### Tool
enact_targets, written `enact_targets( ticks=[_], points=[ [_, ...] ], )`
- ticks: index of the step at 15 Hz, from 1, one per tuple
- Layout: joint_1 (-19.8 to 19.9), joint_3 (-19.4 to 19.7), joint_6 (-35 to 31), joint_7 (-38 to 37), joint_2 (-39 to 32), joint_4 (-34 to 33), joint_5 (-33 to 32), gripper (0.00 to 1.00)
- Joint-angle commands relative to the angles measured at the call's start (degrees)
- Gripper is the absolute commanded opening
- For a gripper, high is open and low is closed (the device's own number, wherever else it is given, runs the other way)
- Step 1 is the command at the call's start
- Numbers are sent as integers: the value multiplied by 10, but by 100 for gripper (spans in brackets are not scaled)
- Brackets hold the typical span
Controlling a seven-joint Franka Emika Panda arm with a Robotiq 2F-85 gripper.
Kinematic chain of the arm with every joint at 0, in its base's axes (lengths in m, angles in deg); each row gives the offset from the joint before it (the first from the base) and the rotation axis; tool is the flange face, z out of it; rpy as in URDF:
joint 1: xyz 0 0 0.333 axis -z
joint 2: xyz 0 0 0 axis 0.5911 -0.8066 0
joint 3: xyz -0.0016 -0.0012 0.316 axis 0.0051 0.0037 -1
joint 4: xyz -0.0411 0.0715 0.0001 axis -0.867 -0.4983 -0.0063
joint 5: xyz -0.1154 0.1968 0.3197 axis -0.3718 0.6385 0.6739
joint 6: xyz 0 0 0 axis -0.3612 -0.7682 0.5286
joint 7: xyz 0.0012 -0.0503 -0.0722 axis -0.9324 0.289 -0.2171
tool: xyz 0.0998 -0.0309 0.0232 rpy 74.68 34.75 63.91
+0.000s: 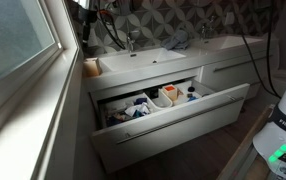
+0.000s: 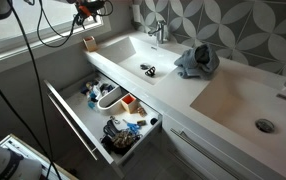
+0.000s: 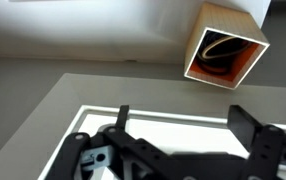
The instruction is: Take a box out of the drawer and place it to the left of the sink
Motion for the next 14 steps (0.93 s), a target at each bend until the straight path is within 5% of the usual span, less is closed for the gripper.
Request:
enact_targets(
  ticks=[1, 11, 14],
  points=[
    [9, 18, 59, -67, 68, 46, 1, 100],
    [4, 61, 247, -339, 290, 233, -15, 100],
    [7, 55, 258, -390, 354, 271, 60, 100]
  ],
)
